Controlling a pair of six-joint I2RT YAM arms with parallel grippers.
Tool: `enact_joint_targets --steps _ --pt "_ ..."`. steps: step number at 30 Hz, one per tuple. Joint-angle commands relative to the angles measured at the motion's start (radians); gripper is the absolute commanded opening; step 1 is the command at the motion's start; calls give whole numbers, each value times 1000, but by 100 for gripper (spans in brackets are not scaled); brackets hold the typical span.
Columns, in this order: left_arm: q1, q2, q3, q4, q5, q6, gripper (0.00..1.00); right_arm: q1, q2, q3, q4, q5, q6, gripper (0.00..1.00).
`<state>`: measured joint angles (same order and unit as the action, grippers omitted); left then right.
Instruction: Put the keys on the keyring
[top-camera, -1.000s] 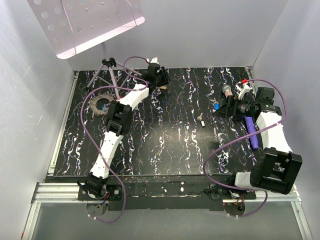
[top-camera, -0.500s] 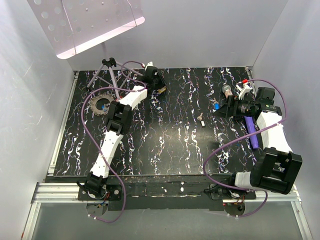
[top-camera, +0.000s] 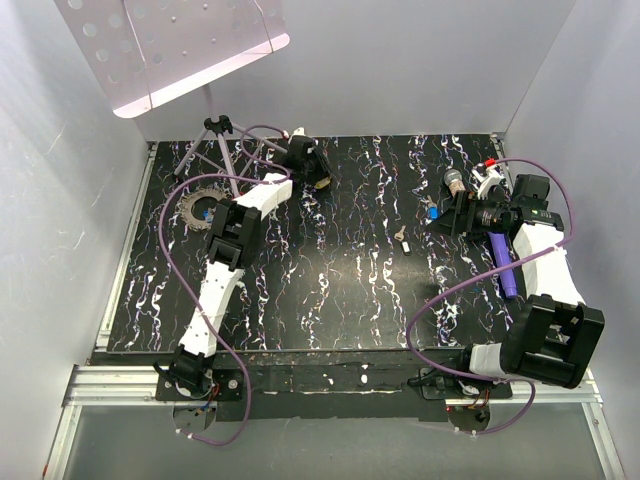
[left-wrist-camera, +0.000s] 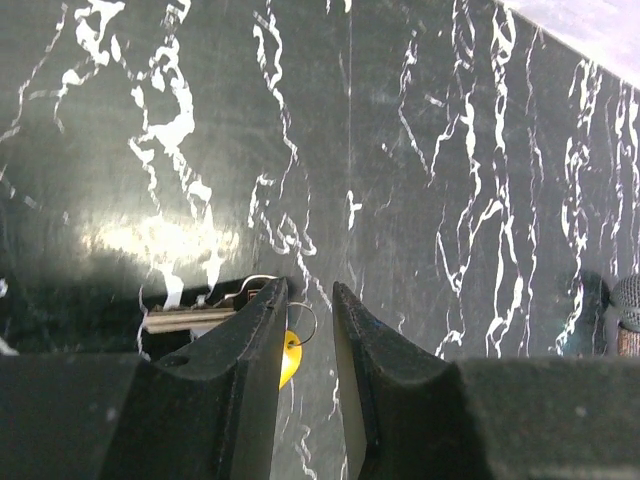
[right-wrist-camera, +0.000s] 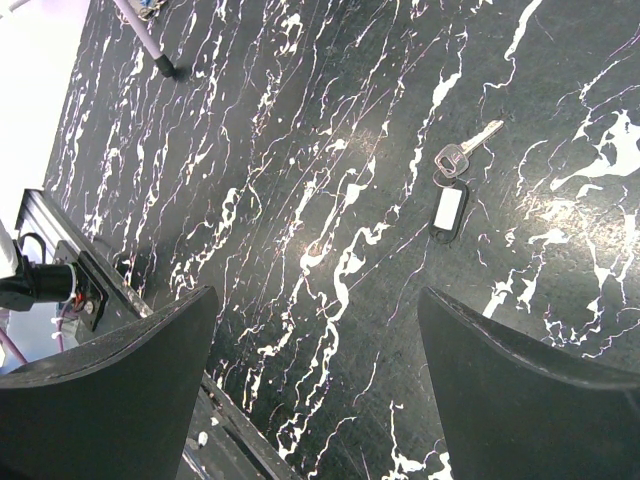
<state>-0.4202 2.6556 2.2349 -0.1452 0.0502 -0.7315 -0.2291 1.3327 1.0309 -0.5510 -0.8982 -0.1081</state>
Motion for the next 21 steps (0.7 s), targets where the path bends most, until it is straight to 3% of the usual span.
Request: enact_joint_targets --steps 1,15,21 --pt "-6 -124 -96 -50 14 44 25 -6 -4 8 -1 -28 -7 89" --pt "-69 -316 -385 1 30 92 24 -16 -18 5 -4 -38 -15 89" --pt "-109 -425 -599 82 34 75 24 -27 -27 1 -10 -48 -21 89"
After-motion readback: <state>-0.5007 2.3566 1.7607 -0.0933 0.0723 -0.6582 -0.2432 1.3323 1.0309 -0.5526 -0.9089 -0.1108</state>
